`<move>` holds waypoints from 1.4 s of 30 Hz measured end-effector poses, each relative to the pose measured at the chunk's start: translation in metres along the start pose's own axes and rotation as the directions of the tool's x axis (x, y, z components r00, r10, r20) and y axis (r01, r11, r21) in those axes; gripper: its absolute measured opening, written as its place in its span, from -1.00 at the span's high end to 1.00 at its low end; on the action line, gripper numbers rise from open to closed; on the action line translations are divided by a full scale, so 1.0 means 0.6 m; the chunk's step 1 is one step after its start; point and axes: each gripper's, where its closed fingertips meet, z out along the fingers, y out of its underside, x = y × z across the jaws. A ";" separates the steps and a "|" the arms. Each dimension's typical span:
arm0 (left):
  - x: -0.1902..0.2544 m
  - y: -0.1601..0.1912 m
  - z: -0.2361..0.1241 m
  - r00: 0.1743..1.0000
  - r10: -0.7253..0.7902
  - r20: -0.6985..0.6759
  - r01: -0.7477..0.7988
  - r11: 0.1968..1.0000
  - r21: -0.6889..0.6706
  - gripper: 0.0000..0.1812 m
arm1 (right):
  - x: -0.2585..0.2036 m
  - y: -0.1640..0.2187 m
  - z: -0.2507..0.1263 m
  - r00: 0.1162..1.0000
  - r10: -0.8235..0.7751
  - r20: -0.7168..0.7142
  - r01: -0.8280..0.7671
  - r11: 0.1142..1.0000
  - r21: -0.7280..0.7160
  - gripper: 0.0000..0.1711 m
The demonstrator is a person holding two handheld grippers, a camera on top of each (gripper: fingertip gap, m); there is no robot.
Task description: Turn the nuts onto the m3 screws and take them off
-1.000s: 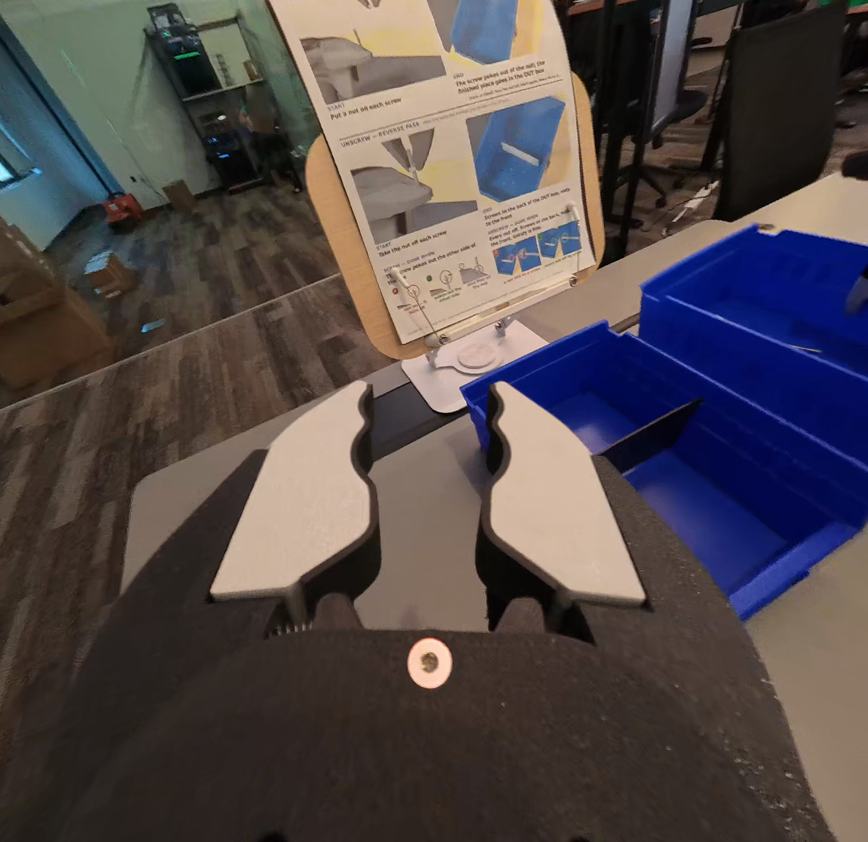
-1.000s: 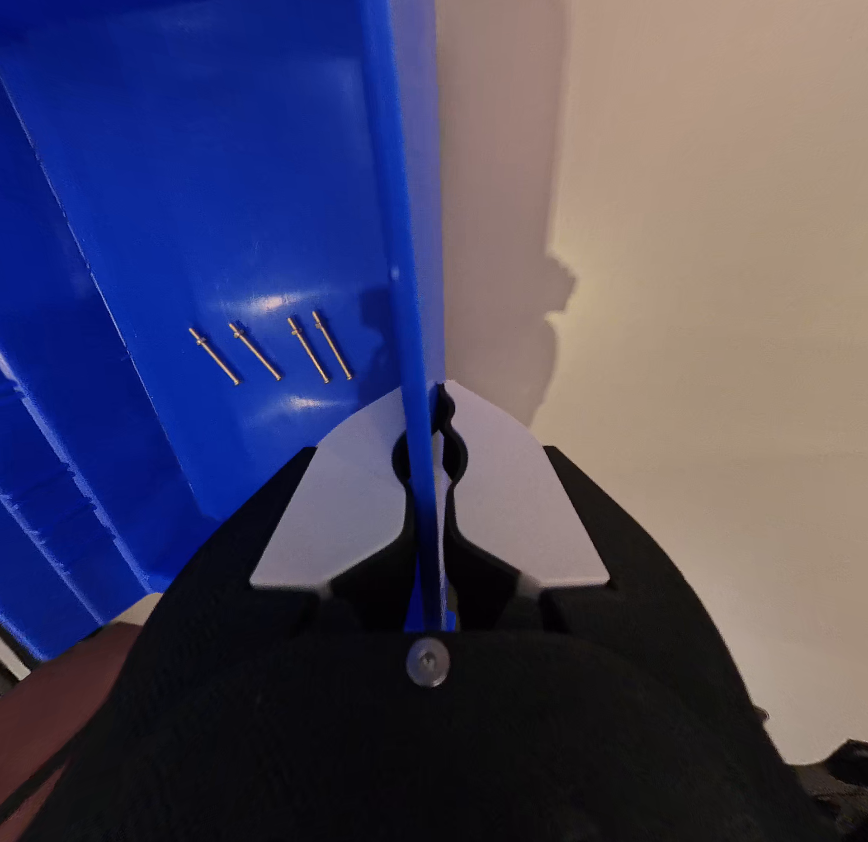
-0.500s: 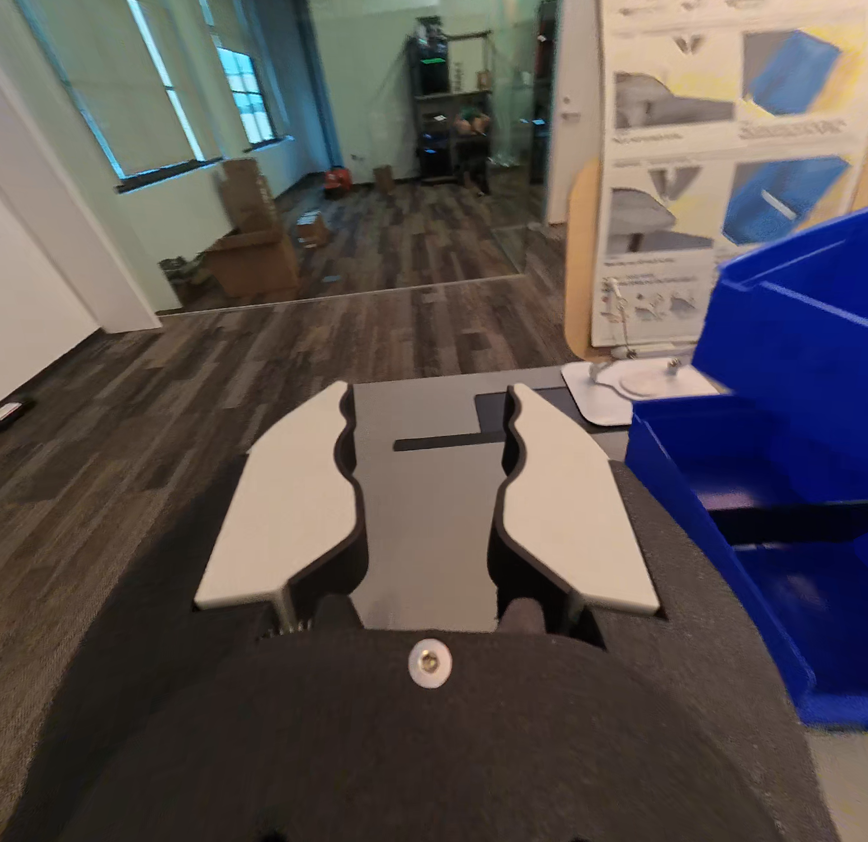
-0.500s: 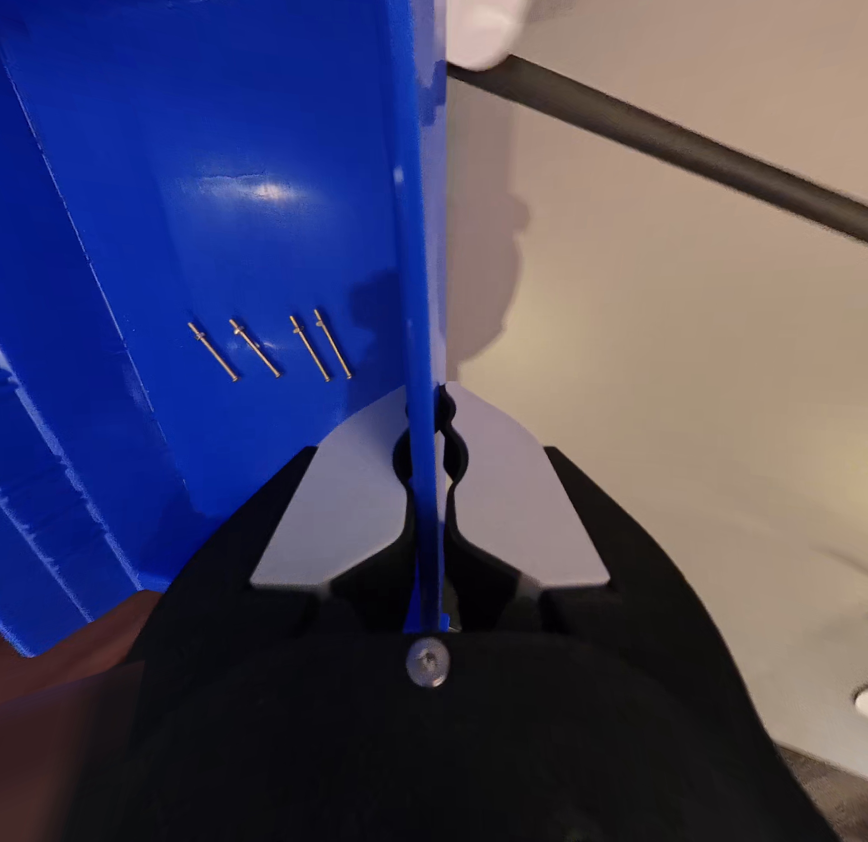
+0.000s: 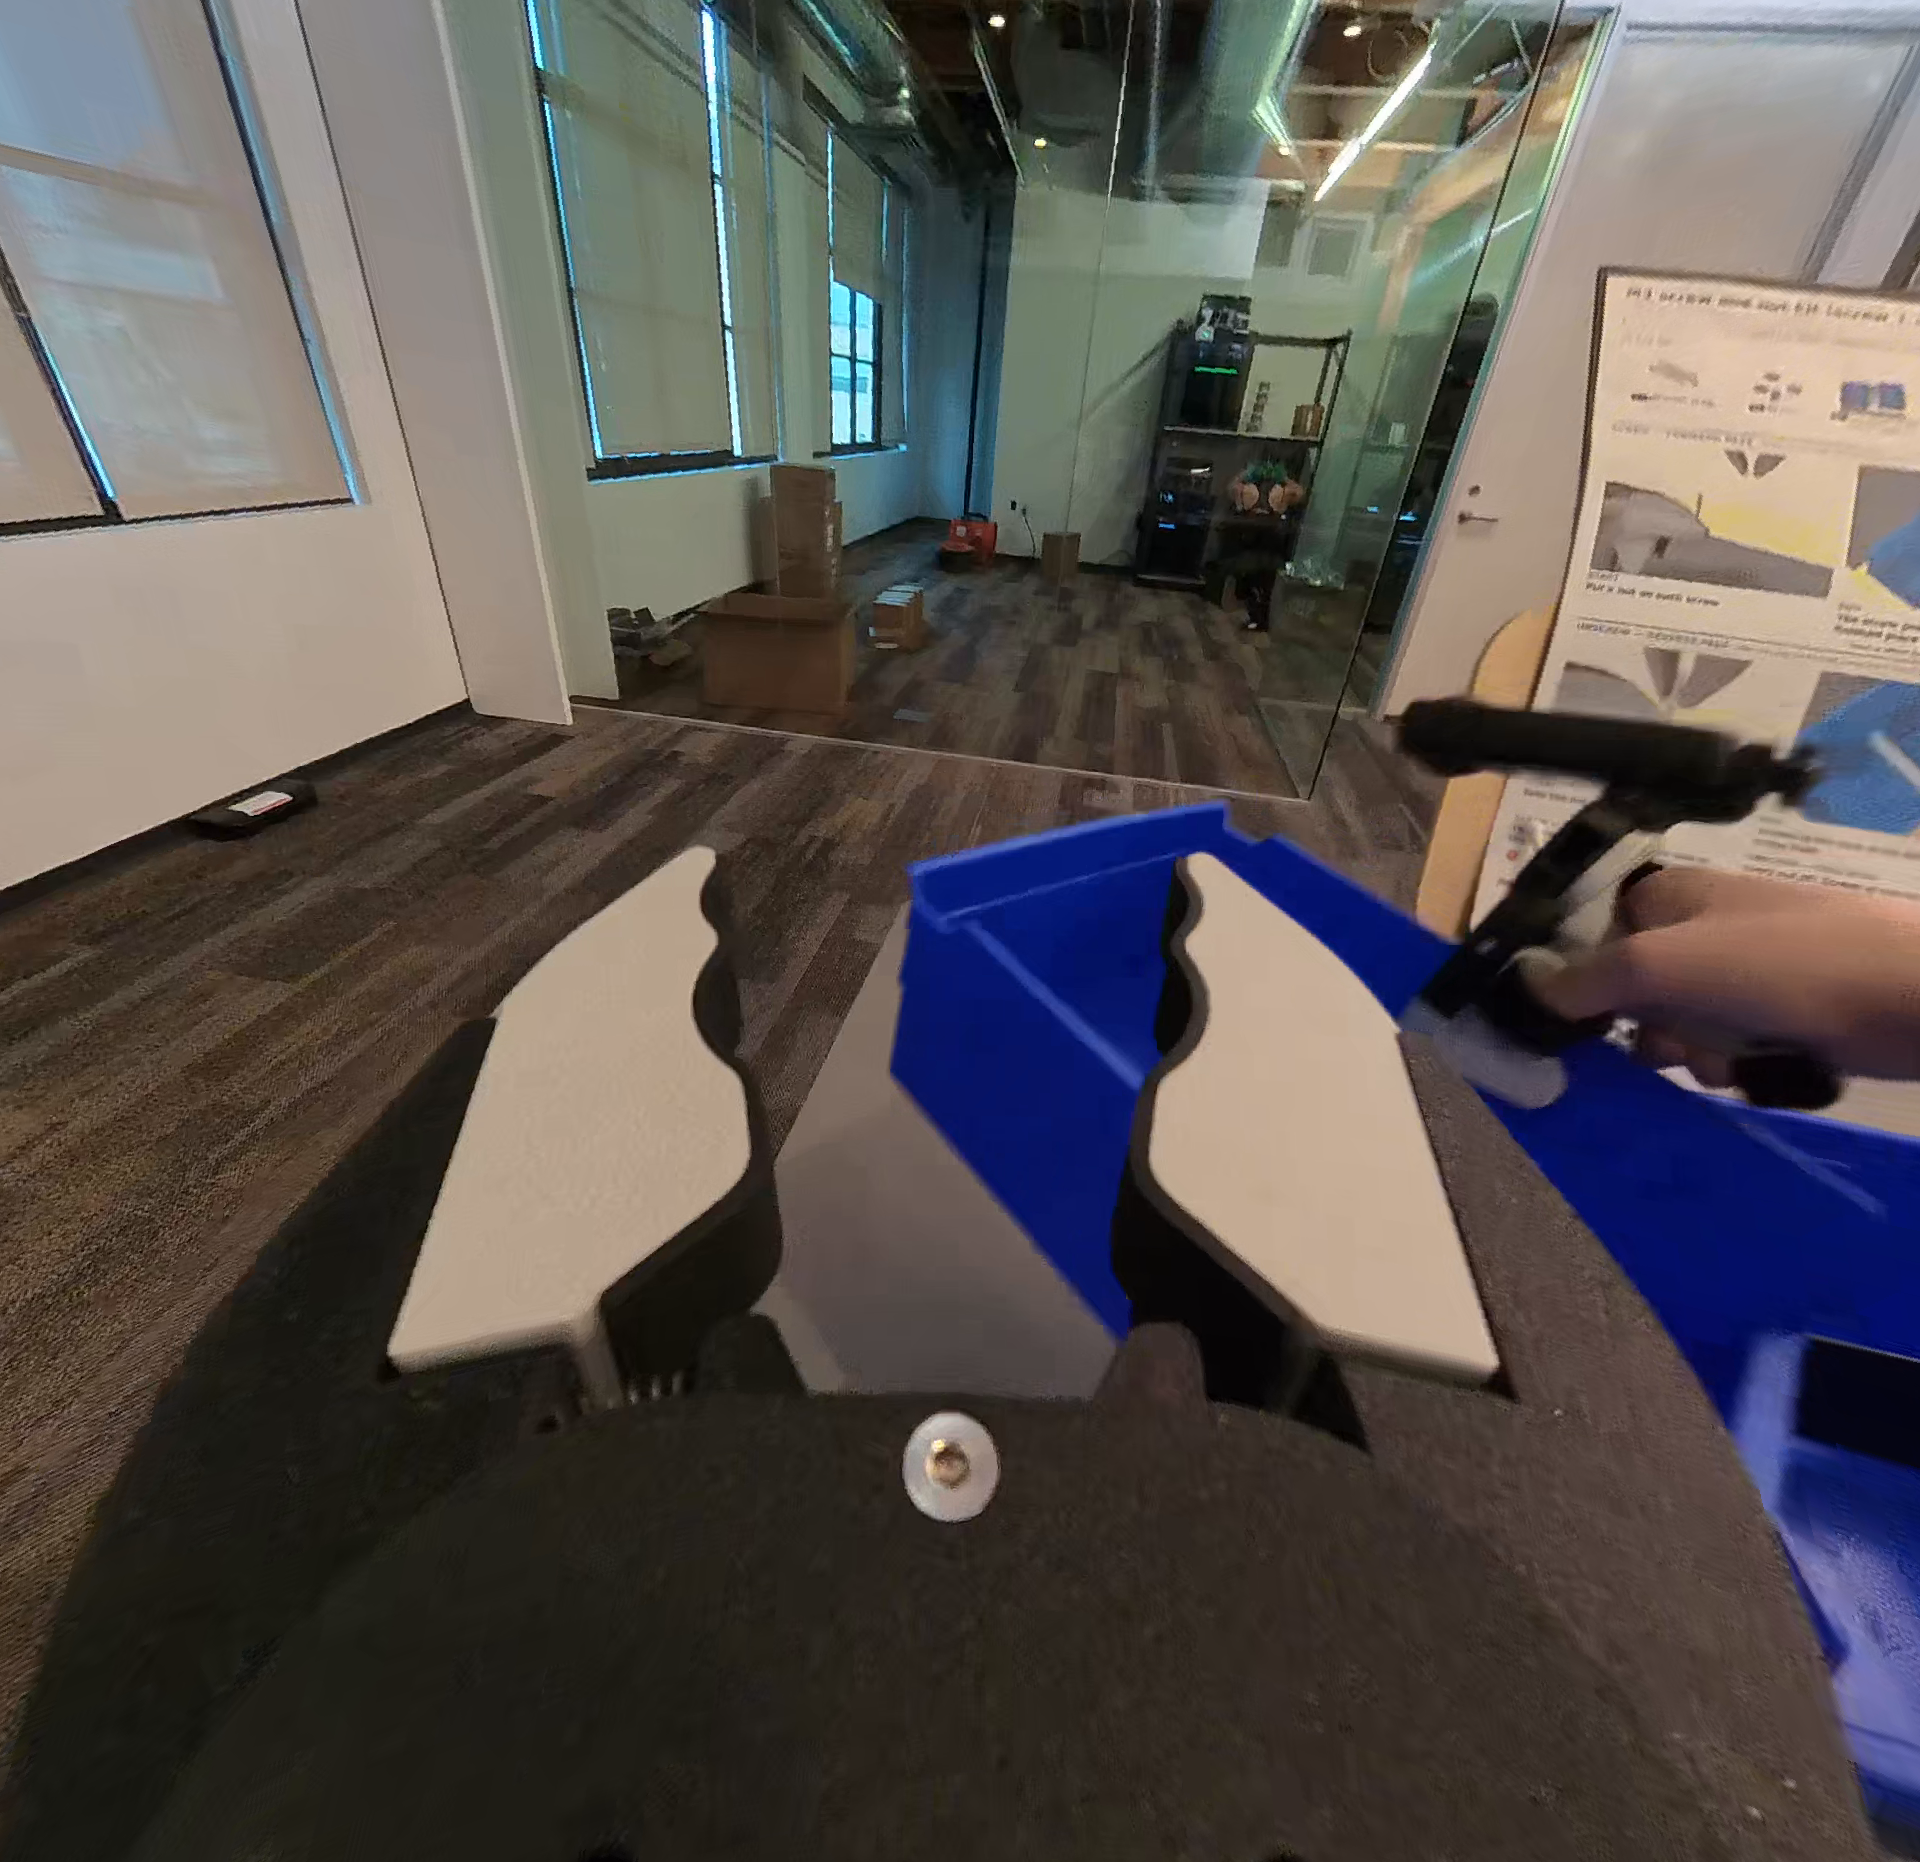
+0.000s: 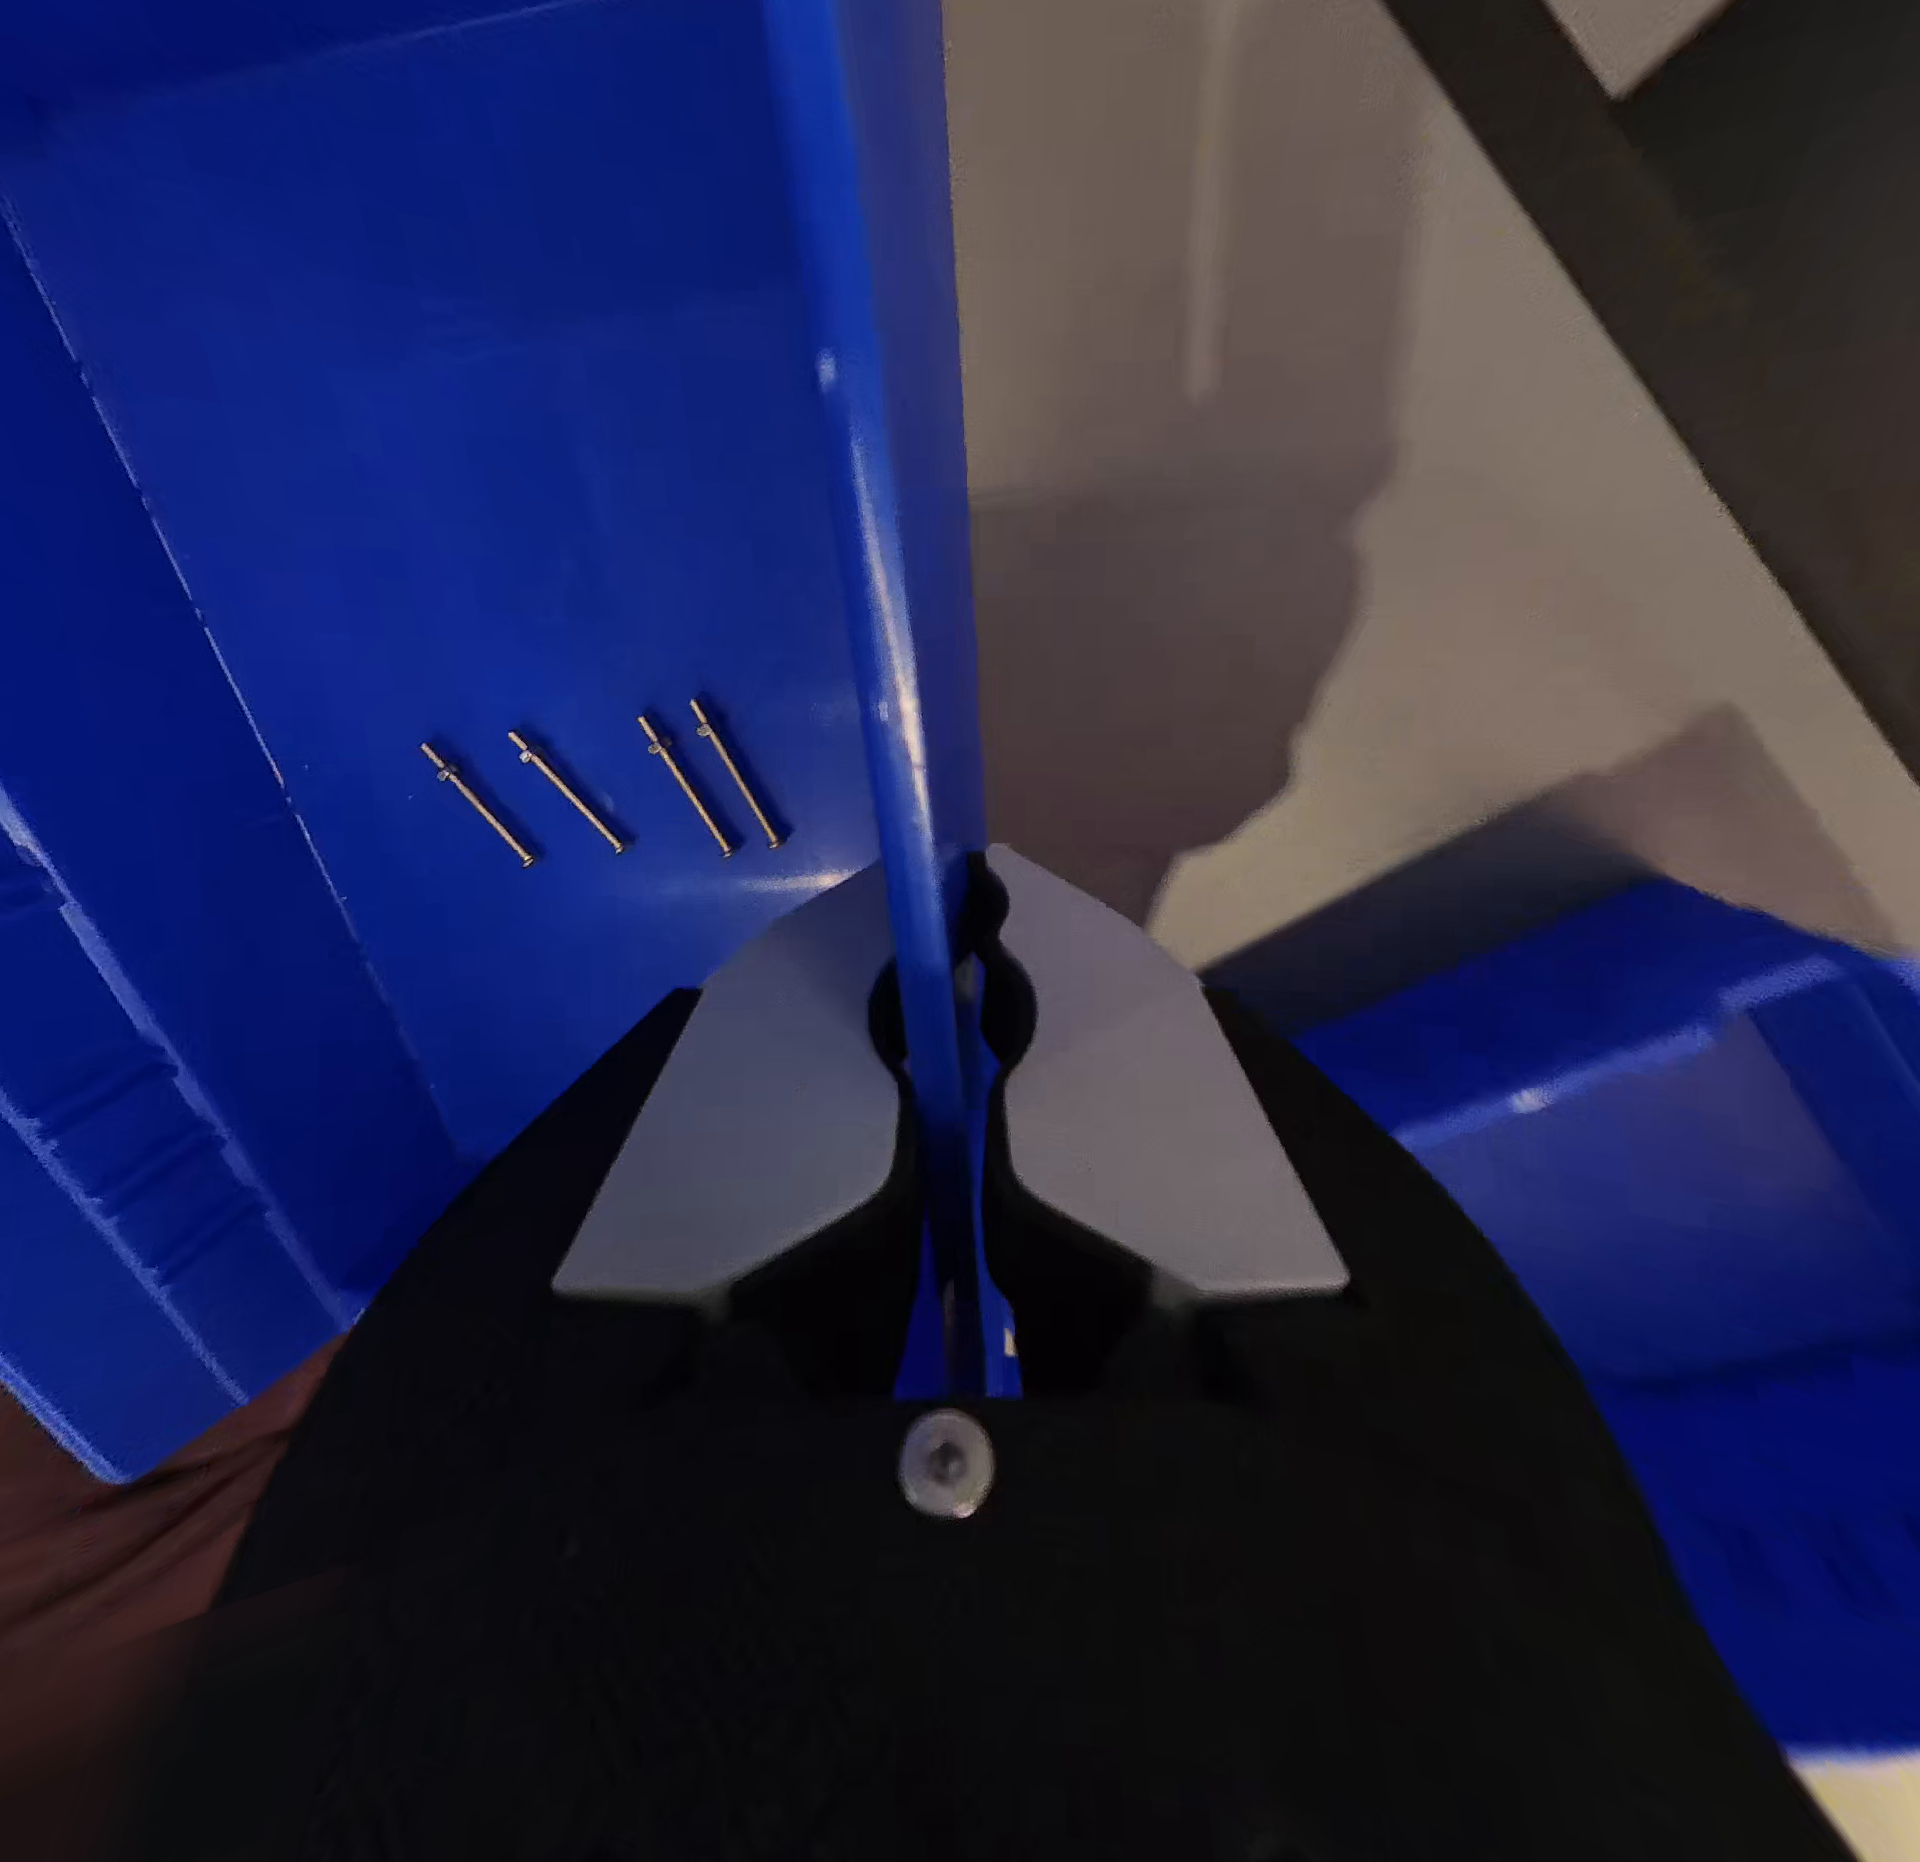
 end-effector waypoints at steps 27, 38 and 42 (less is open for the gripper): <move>0.004 0.102 0.063 0.994 -0.043 -0.096 0.014 0.957 -0.290 0.16 | 0.187 0.123 -0.110 0.894 0.043 -0.447 0.130 0.928 0.349 0.30; 0.007 0.116 0.087 0.992 -0.090 -0.090 0.057 0.947 -0.315 0.23 | 0.330 0.487 -0.051 0.862 0.392 -0.321 -0.321 0.913 0.251 0.25; 0.030 0.116 0.086 0.994 -0.042 -0.101 0.007 0.945 -0.328 0.24 | 0.323 0.492 -0.026 0.896 0.390 -0.211 -0.357 0.917 0.178 0.78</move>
